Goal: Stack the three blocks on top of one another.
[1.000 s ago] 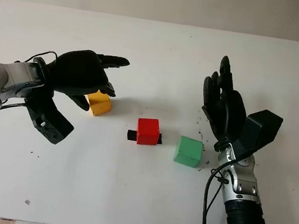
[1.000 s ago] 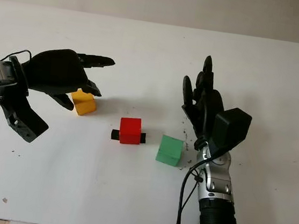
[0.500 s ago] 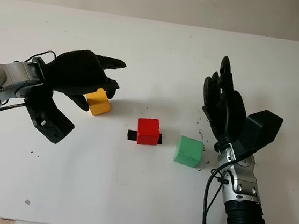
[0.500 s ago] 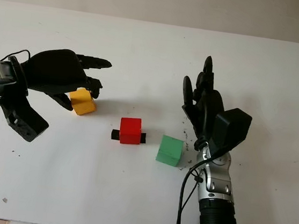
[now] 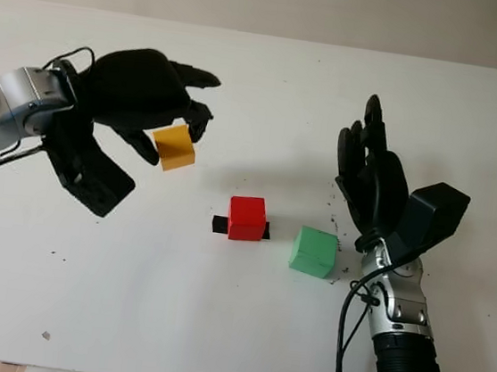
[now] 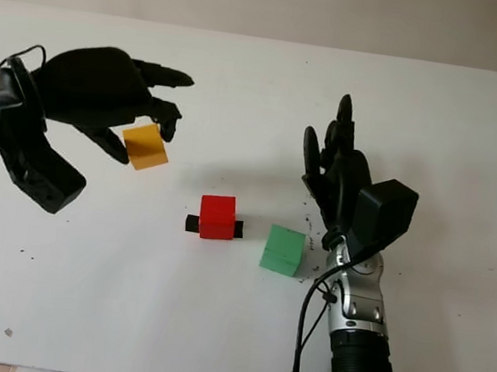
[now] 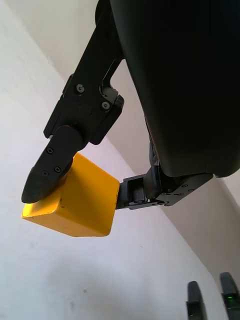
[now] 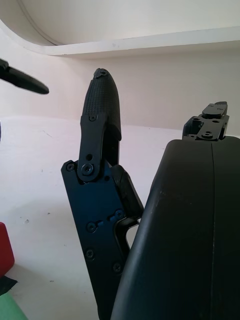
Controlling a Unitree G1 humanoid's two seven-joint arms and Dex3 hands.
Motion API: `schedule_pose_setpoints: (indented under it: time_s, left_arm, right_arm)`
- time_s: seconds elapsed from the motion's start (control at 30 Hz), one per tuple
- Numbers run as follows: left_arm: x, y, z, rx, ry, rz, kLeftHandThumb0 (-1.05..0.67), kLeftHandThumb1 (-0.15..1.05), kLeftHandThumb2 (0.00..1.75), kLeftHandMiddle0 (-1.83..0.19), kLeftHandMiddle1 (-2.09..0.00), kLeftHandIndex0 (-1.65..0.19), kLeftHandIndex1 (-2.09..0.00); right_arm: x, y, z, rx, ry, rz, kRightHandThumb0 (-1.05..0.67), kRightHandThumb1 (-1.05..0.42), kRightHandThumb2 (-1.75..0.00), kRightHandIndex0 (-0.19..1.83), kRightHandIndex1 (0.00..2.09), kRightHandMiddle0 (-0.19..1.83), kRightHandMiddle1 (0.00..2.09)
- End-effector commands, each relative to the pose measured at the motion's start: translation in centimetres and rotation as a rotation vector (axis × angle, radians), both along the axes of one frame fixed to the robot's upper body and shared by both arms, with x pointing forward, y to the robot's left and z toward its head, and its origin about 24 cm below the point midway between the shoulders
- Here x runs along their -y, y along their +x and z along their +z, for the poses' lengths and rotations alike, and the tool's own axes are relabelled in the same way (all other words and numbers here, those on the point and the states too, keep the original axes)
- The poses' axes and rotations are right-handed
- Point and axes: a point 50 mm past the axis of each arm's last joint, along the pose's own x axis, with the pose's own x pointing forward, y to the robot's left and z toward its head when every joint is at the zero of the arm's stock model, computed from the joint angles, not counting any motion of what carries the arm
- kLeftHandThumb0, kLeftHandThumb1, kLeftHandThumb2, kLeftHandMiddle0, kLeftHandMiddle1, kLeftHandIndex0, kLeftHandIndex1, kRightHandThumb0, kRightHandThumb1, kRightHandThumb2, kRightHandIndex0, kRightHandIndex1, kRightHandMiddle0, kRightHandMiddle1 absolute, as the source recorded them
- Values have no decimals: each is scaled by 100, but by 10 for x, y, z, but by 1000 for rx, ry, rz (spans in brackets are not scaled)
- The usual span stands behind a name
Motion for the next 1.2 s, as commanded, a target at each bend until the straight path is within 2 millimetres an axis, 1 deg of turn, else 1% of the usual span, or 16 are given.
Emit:
schedule_pose_setpoints:
  time_s: [0.0,0.1,0.23,0.33,0.47,0.57,0.67,0.87,1.0,1.17]
  left_arm:
    - [10,-5,25,69,-25,-43,-39,87,4,-30,-7,-57,-122]
    - [20,-8,32,60,-39,-70,-40,87,5,-29,-6,-57,-123]
    - [31,-13,36,0,-121,-132,-38,87,5,-30,-6,-61,-120]
    - [38,-15,36,-74,-170,-156,-37,91,6,-27,-5,-53,-131]
    - [47,-17,32,-207,-234,-189,-41,93,6,-23,-4,-51,-131]
    - [51,-17,28,-279,-275,-210,-43,94,6,-21,-4,-49,-137]
    - [56,-17,23,-333,-274,-209,-46,96,6,-19,-4,-46,-140]
    - [61,-15,13,-376,-259,-218,-47,97,5,-19,-5,-39,-152]
    - [62,-13,7,-410,-260,-209,-44,95,5,-18,-5,-40,-148]
    - [61,-5,-8,-452,-253,-185,-44,94,5,-18,-5,-43,-143]
  right_arm:
    - [0,-1,3,21,5,-4,-77,-105,-46,-19,0,-19,2]
    - [0,-1,3,22,4,-4,-77,-105,-47,-19,0,-19,2]
    - [-1,-1,3,20,-8,-13,-78,-105,-47,-19,0,-19,3]
    - [-1,-2,3,16,-2,-19,-79,-105,-47,-19,0,-19,3]
    - [0,-3,3,17,-5,-26,-79,-105,-47,-19,0,-19,4]
    - [1,-3,2,16,-4,-26,-79,-105,-47,-19,0,-19,4]
    - [2,-3,2,18,-7,-26,-78,-105,-47,-19,0,-19,4]
    - [3,-4,3,19,-13,-27,-77,-105,-47,-19,0,-19,4]
    - [4,-4,3,17,-5,-27,-76,-105,-47,-19,0,-19,4]
    - [4,-5,4,21,0,-25,-76,-105,-48,-19,0,-19,0]
